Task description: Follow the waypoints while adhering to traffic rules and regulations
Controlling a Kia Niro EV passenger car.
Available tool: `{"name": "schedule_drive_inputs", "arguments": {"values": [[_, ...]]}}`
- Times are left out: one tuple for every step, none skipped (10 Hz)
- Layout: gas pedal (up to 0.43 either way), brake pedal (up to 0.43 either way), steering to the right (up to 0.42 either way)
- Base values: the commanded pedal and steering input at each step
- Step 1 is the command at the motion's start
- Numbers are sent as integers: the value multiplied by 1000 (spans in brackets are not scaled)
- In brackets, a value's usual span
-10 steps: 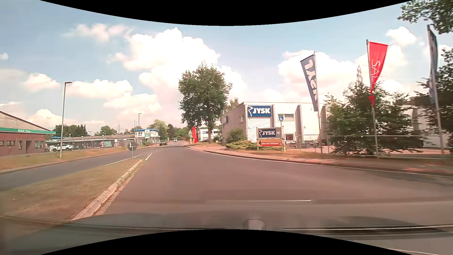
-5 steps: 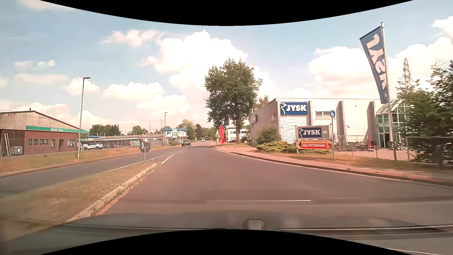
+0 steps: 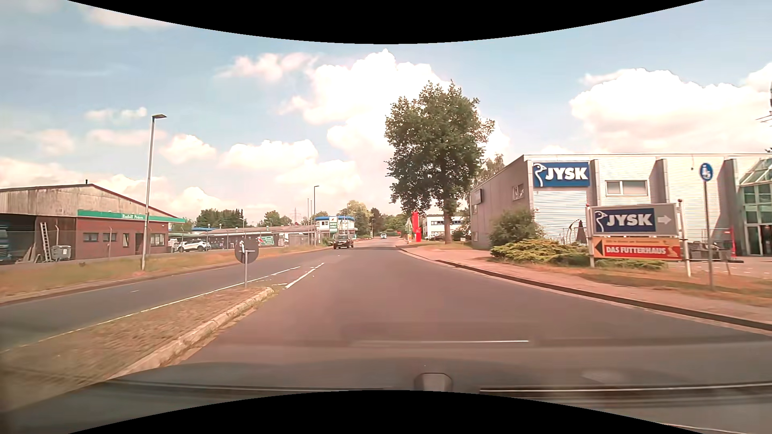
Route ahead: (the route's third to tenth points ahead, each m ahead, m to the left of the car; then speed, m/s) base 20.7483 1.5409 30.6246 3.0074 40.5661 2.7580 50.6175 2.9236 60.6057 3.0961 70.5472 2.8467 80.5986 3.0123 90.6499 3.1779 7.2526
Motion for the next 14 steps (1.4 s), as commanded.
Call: {"name": "schedule_drive_inputs", "arguments": {"values": [[268,0,-93],[268,0,-81],[268,0,-74],[268,0,-67],[268,0,-63],[268,0,-52],[268,0,-37],[268,0,-20],[268,0,-10],[268,0,-9],[268,0,-10],[268,0,-8],[268,0,-8],[268,0,-6]]}}
